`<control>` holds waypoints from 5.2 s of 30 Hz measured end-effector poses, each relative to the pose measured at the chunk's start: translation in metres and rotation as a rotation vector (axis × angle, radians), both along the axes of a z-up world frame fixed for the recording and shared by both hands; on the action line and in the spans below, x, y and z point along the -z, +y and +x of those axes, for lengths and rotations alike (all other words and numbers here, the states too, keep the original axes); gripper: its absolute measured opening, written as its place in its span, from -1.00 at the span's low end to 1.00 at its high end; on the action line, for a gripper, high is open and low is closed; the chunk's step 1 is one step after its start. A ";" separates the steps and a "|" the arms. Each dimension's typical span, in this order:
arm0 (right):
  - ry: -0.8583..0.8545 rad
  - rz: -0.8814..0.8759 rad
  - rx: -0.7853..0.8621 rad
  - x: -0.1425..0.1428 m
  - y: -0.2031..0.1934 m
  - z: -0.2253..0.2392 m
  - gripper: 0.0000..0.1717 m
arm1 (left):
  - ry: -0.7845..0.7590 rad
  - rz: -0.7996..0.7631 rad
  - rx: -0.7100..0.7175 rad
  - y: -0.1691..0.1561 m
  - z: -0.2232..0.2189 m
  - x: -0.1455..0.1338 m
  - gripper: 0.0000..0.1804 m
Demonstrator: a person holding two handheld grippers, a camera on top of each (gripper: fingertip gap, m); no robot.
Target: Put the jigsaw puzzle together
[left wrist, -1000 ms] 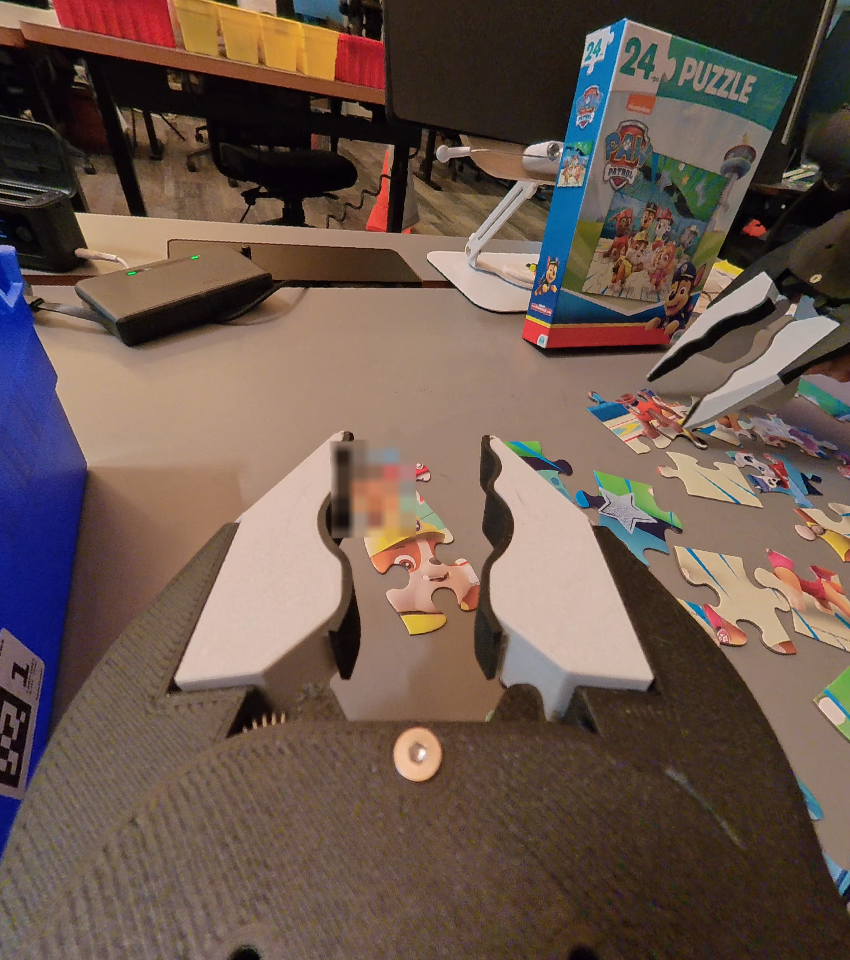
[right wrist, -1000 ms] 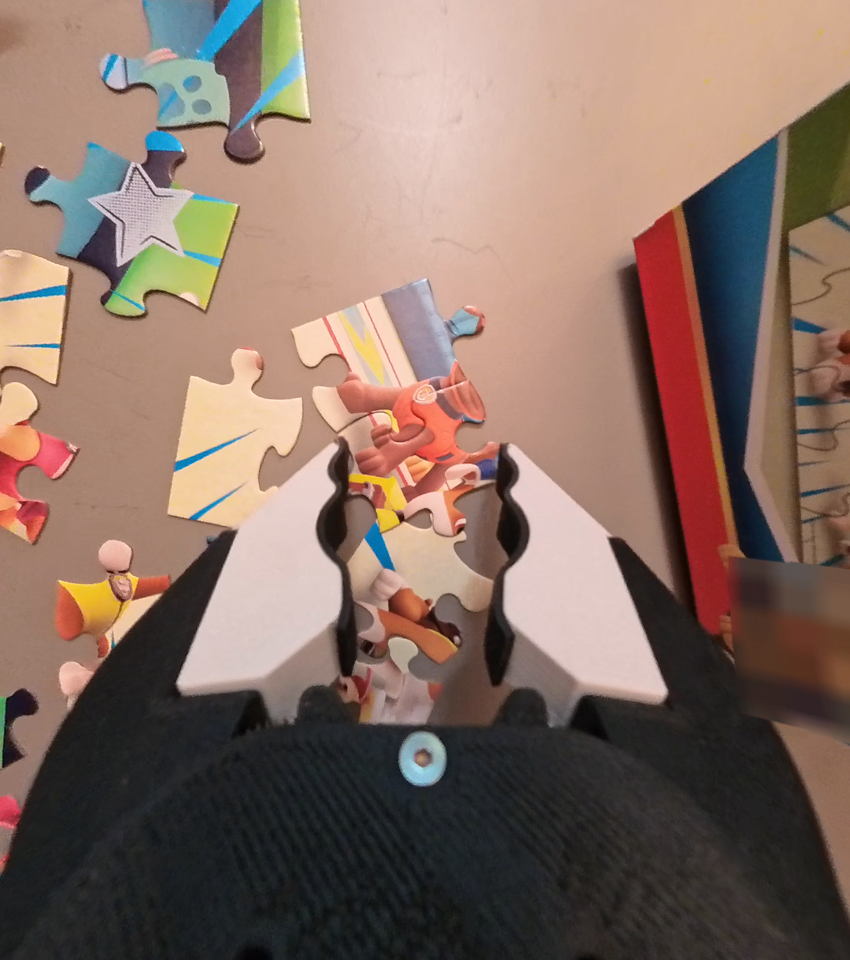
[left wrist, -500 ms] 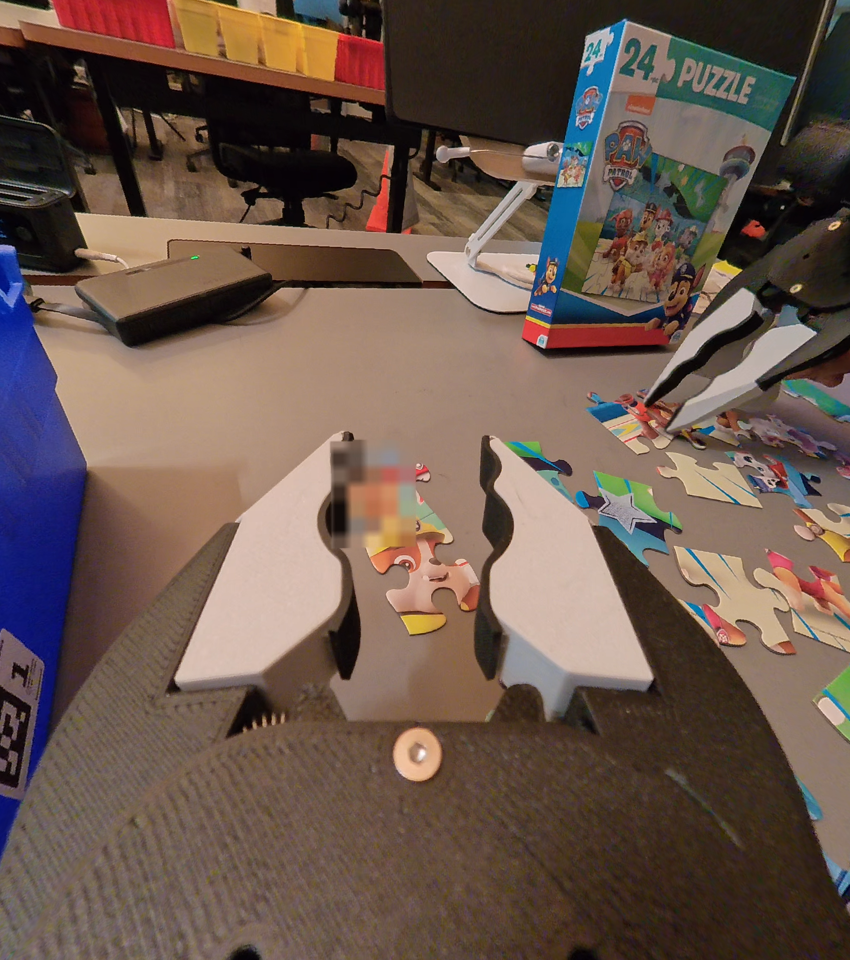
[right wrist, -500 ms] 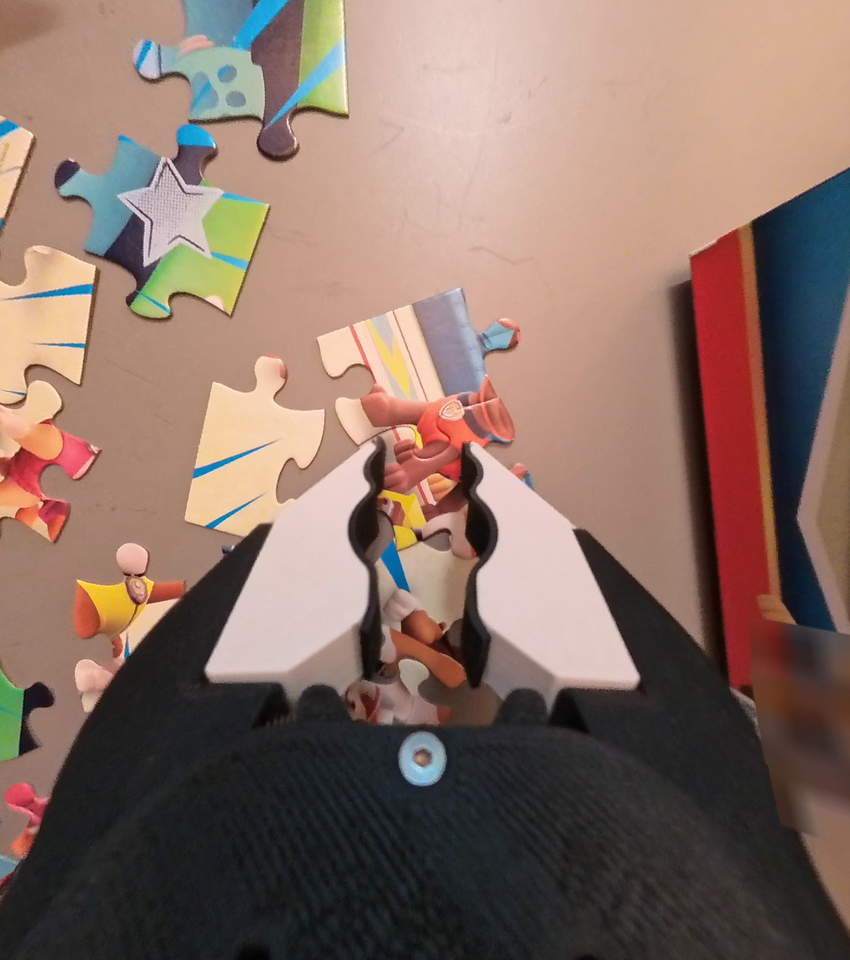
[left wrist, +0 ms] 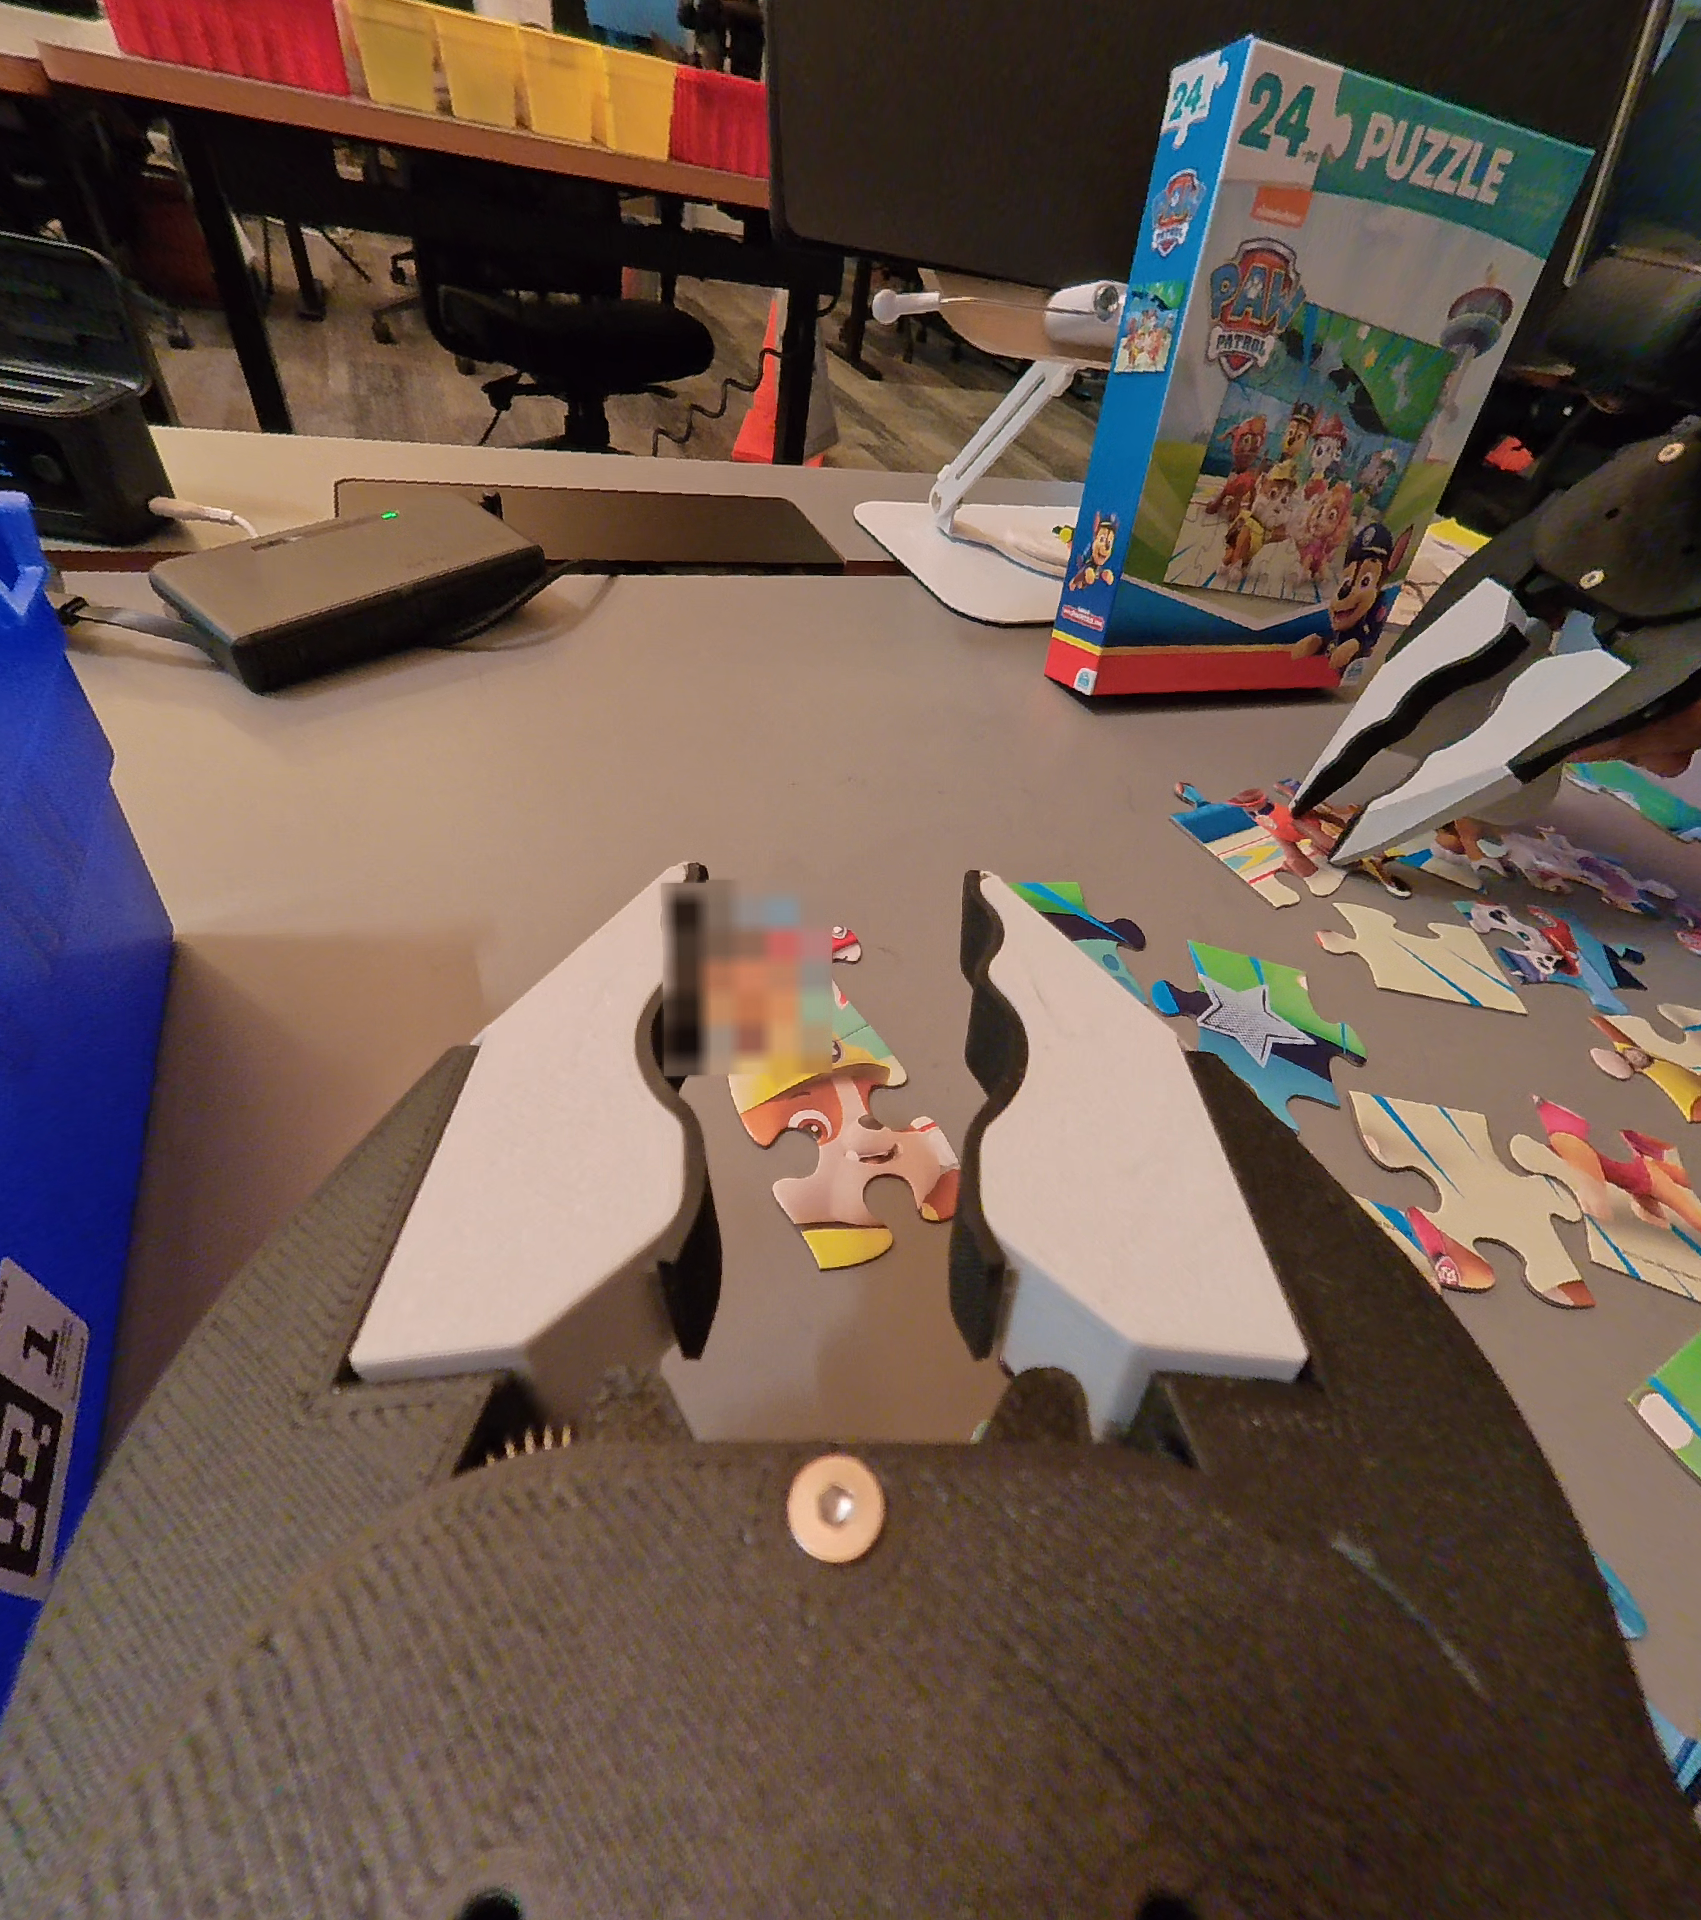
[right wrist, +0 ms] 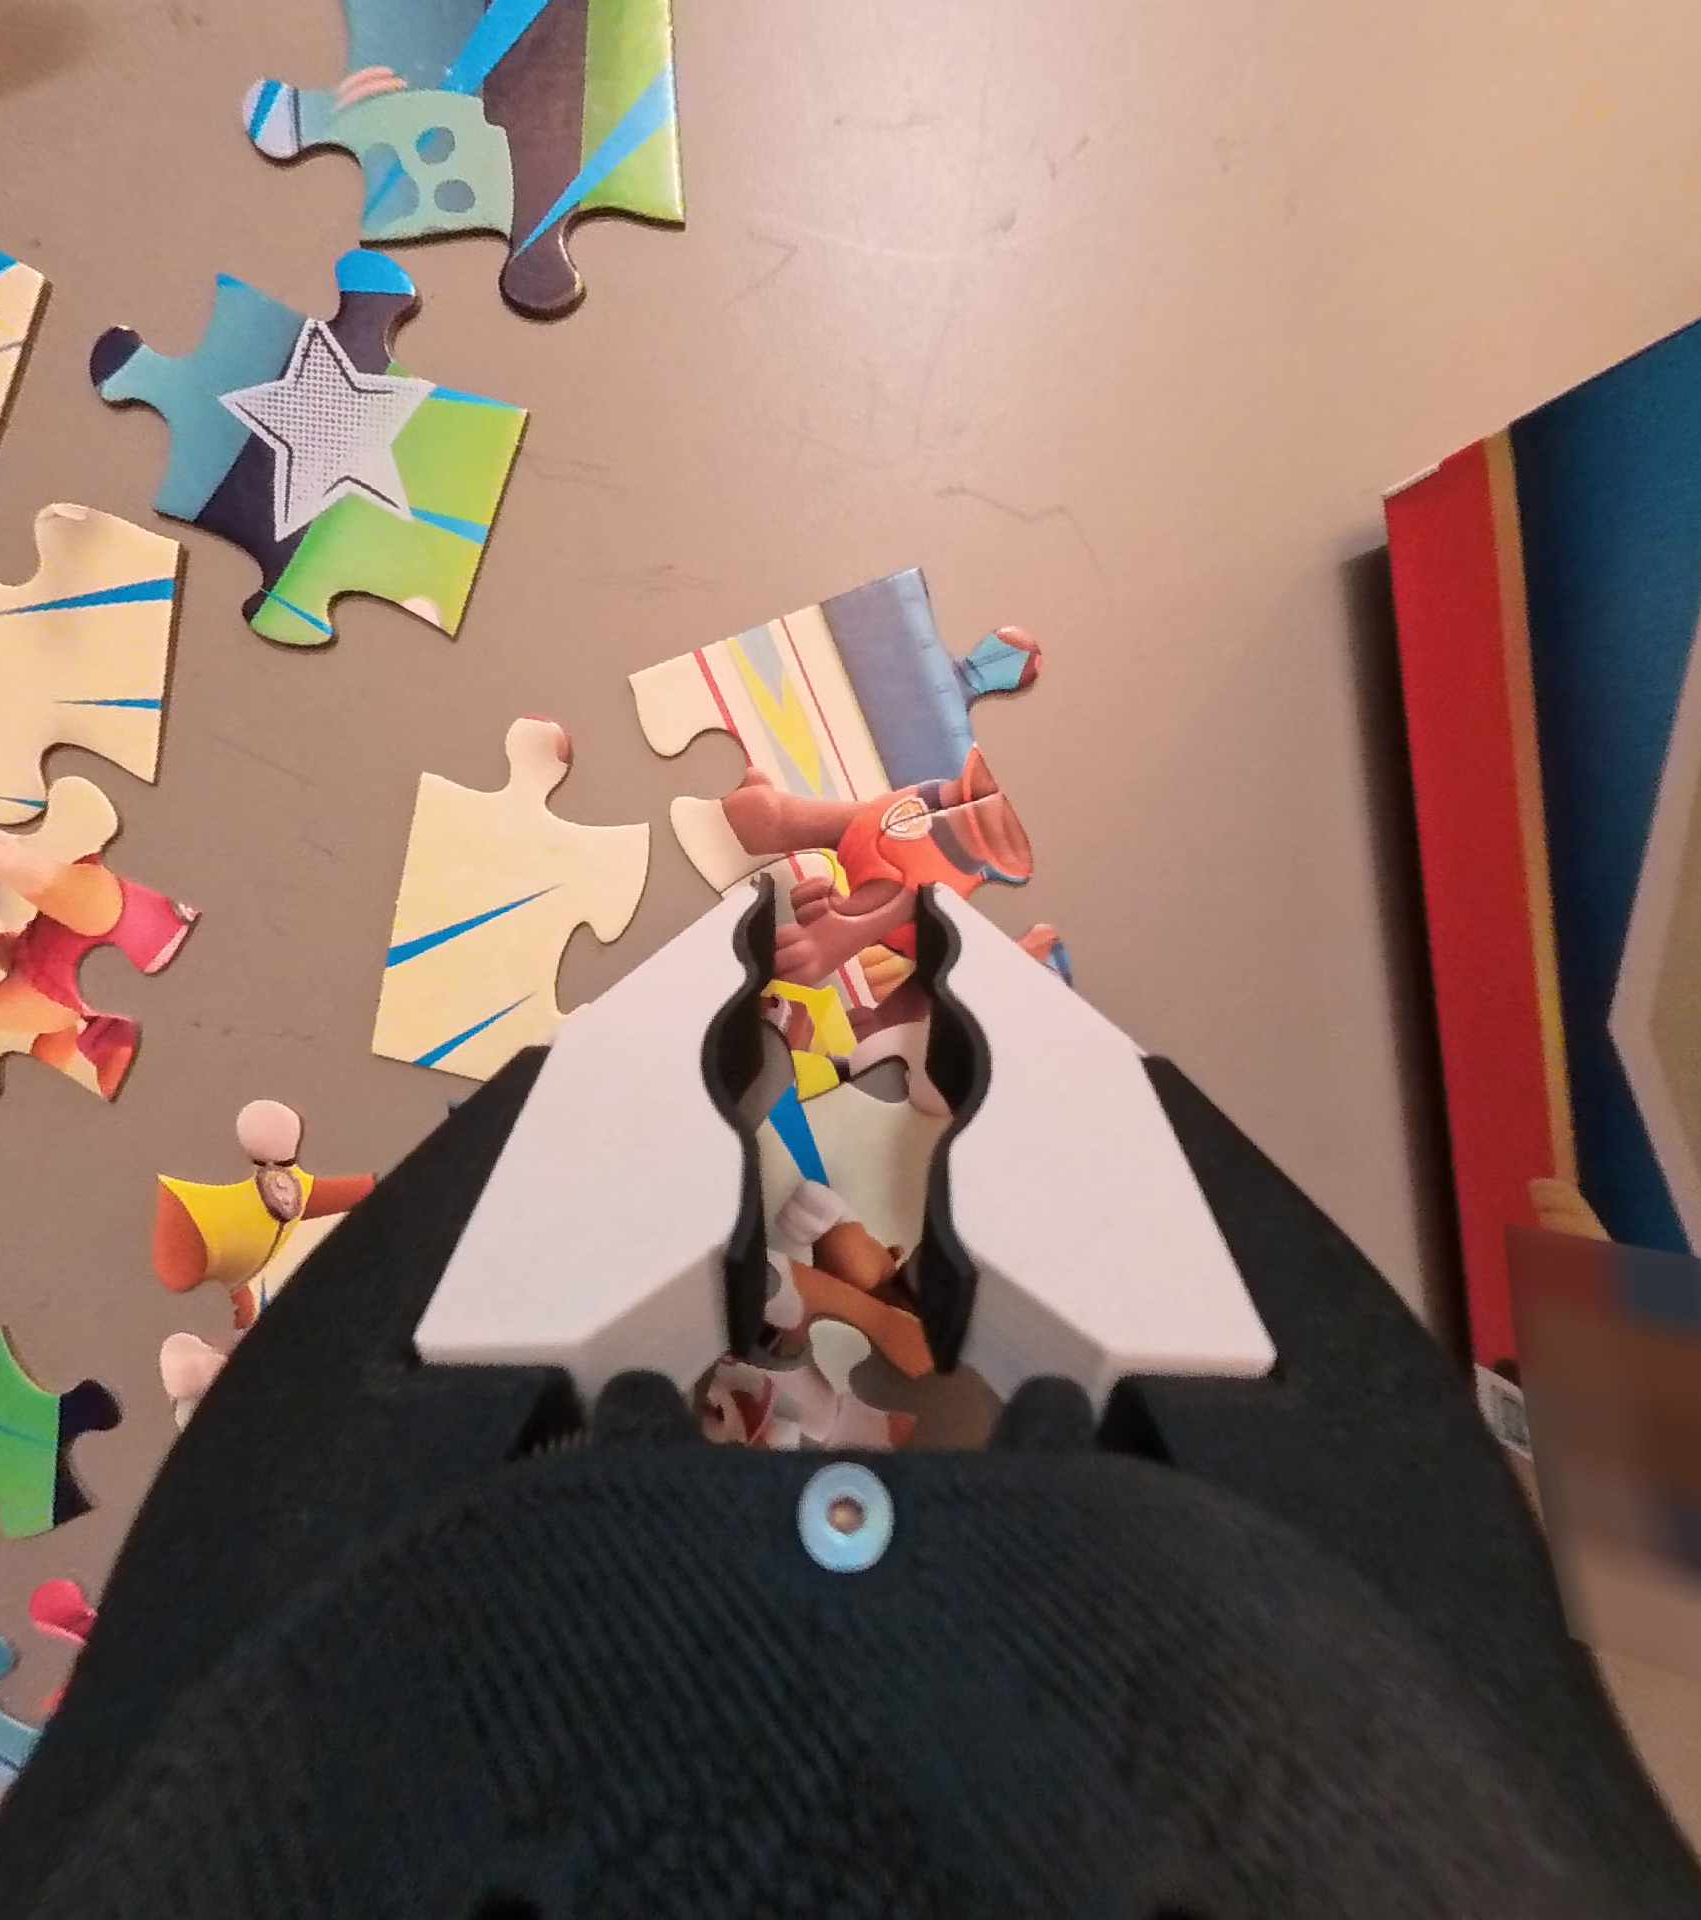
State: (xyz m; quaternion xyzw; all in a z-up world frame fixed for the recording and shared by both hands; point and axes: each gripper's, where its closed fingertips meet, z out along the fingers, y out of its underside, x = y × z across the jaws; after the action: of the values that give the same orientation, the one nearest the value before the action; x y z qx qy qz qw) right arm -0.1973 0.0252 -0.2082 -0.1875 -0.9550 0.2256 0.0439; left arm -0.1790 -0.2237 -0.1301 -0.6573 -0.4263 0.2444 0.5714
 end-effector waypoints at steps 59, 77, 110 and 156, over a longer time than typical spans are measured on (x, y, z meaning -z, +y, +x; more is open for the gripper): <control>0.404 -0.426 0.248 -0.091 0.050 0.093 -0.47 | 0.152 0.266 0.055 0.004 0.027 -0.065 -0.47; 0.724 -0.619 0.500 -0.096 0.139 0.121 -0.62 | 0.357 0.191 0.227 0.124 0.055 -0.067 -0.43; 0.799 -0.878 0.869 -0.125 0.219 0.113 -0.40 | 0.331 0.195 0.148 0.108 0.049 -0.059 -0.49; 0.770 -0.885 0.850 -0.122 0.215 0.111 -0.40 | 0.229 0.244 0.192 0.113 0.044 -0.048 -0.50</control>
State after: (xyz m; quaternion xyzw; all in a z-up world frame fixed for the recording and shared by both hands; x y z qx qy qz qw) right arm -0.0867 0.2399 -0.0858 -0.4501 -0.5354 0.6046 0.3812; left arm -0.1346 -0.1105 -0.0822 -0.5888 -0.3201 0.2085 0.7123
